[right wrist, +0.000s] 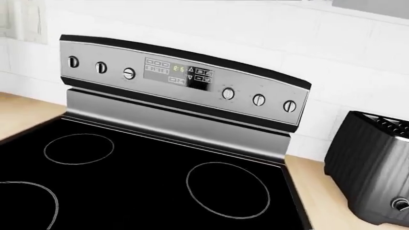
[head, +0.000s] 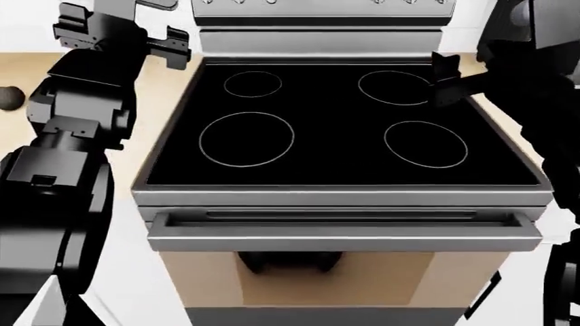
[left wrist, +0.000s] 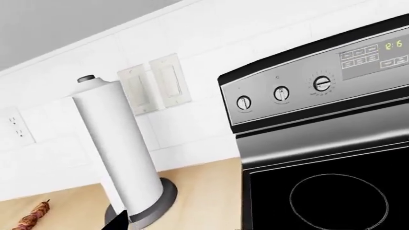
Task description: Pick the avocado from the counter and place it in the cabinet.
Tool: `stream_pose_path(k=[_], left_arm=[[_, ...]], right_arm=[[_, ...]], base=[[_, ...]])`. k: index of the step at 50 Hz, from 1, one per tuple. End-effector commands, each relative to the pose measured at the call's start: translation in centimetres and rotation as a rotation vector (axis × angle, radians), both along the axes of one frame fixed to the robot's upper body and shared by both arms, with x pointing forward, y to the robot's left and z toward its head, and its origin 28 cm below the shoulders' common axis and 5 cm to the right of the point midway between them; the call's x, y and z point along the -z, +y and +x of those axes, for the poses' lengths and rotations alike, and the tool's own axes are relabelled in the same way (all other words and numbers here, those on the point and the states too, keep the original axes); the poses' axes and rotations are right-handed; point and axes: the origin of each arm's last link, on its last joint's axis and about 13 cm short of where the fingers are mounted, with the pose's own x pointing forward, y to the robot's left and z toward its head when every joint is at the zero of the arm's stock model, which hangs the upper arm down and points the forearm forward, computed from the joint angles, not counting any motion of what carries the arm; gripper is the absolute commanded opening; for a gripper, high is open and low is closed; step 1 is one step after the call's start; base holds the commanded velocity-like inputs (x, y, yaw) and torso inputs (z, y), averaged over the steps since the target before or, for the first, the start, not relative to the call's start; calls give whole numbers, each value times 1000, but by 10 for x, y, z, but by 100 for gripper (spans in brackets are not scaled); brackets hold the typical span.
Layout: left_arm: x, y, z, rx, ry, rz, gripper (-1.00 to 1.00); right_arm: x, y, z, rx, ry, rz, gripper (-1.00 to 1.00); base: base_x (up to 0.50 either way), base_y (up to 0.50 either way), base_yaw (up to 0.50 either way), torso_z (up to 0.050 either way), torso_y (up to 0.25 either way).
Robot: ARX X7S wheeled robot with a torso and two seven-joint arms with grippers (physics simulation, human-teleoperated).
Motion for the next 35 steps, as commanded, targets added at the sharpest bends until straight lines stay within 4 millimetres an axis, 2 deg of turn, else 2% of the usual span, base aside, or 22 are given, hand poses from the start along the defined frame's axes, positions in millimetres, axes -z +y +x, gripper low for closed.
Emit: stream_pose_path(k=[1, 21, 35], left_arm=[[-1, 6, -1, -23, -7, 14, 100], [6, 16, -3, -72, 12, 18, 100], [9, 19, -3, -88, 22, 1, 100]], right_arm=[[3, 14, 10, -63, 25, -10, 100], [5, 16, 15, -86, 19, -54, 100], [-1, 14, 15, -73, -17, -61, 100]], base=[[301, 398, 0, 0, 0], [275, 418, 0, 0, 0], [107, 489, 0, 0, 0]])
